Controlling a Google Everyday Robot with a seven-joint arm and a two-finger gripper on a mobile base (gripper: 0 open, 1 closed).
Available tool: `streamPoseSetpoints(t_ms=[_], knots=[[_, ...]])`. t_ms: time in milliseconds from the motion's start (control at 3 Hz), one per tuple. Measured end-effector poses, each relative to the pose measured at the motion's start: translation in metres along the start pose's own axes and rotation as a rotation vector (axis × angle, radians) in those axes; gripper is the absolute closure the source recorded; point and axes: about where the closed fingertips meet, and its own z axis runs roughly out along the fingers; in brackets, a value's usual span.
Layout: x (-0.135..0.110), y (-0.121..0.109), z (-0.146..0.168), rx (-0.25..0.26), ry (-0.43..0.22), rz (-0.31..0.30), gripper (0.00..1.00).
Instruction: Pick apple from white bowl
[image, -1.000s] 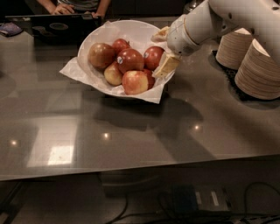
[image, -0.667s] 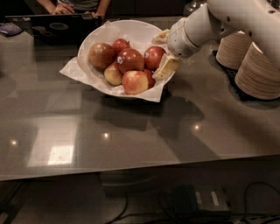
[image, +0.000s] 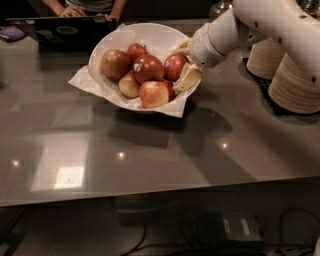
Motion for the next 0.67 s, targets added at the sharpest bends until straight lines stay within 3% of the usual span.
streamPoseSetpoints(t_ms=[667], knots=[[0.0010, -0.0002, 0.0025, -0.005, 0.001, 0.008, 0.96]])
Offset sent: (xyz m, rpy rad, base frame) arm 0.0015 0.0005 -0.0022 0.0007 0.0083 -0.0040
